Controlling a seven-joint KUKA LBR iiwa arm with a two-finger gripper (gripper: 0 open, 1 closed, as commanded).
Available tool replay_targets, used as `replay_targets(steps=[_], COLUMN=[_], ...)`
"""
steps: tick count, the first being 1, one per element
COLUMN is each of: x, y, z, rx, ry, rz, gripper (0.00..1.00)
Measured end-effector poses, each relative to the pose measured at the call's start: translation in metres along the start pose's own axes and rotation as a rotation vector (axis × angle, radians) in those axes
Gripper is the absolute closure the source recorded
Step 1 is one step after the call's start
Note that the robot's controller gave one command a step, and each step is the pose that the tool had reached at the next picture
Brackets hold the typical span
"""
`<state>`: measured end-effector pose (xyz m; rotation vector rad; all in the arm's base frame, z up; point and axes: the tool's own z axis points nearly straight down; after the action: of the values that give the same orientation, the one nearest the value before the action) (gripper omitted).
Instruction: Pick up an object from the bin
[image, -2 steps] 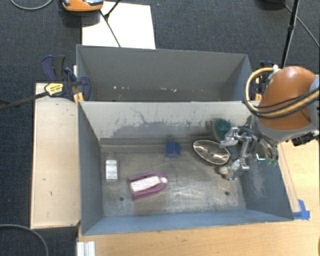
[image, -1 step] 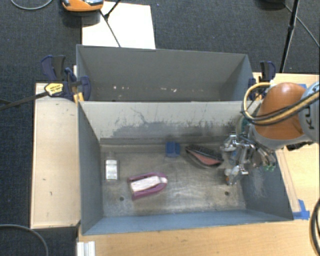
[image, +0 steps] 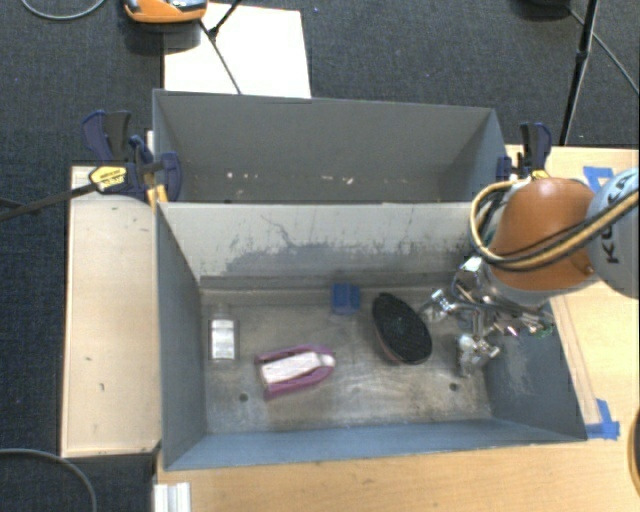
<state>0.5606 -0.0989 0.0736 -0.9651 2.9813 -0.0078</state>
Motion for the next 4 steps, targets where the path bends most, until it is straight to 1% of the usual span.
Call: replay_targets(steps=[1,2,3,4], x=[-0.0027,0.0009,-0.0022,0.0008], y=[0.0010,0.0008,0.0009,0.0009], z=[-0.0014,0.0006,-0.0012,0.0006], rx=[0.001,-0.003,0.001,-0.002], ry=[-0.007,0.003,-0.006,0.002], rz=[0.000,0.001,0.000,0.001], gripper=[1.00,0.00,1.00,0.00])
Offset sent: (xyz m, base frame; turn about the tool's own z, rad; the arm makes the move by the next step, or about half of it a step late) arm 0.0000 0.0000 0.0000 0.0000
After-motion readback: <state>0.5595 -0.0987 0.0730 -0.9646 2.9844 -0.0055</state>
